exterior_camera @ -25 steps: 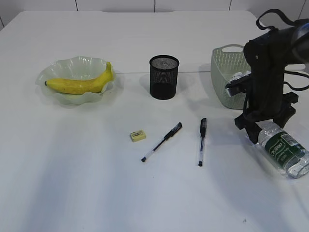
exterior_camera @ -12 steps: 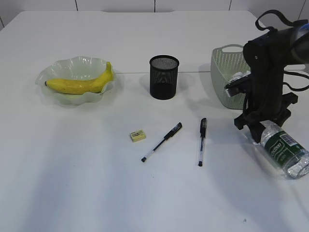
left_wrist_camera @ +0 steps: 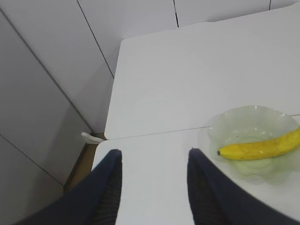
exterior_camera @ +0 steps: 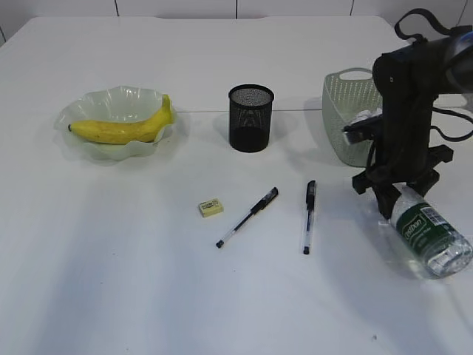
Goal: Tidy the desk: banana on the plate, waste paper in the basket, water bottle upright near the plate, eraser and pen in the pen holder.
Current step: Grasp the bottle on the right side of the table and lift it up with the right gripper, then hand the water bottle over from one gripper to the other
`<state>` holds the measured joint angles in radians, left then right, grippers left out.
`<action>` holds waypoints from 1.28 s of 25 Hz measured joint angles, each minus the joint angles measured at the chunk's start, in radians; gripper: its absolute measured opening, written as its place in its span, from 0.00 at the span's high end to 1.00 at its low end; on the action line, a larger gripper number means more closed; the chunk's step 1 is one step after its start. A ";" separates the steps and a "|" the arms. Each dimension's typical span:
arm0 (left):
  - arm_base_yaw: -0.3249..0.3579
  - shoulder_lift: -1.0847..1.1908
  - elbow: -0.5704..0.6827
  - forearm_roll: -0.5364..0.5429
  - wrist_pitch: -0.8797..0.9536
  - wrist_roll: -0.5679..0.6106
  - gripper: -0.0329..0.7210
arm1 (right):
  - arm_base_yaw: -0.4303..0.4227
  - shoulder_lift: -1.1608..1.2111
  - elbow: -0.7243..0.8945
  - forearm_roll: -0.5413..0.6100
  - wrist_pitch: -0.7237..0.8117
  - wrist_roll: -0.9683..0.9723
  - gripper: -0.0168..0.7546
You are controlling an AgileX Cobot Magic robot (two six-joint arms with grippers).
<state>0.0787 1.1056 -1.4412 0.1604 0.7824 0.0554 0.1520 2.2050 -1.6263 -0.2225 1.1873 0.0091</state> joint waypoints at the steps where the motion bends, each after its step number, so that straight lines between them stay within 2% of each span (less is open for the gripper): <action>1: 0.000 0.000 0.000 0.000 0.000 0.000 0.54 | 0.000 0.002 -0.014 0.014 0.003 -0.002 0.52; 12: 0.000 0.000 0.000 0.000 0.000 0.000 0.54 | -0.001 0.005 -0.149 0.101 0.007 -0.019 0.52; 21: 0.000 0.000 0.000 0.000 0.000 0.000 0.54 | -0.001 -0.030 -0.250 0.285 0.027 -0.097 0.52; 32: 0.000 0.000 0.000 0.000 0.000 0.000 0.54 | -0.001 -0.032 -0.534 0.560 0.051 -0.247 0.52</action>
<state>0.0787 1.1056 -1.4412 0.1604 0.7824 0.0554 0.1513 2.1731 -2.1600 0.3377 1.2386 -0.2381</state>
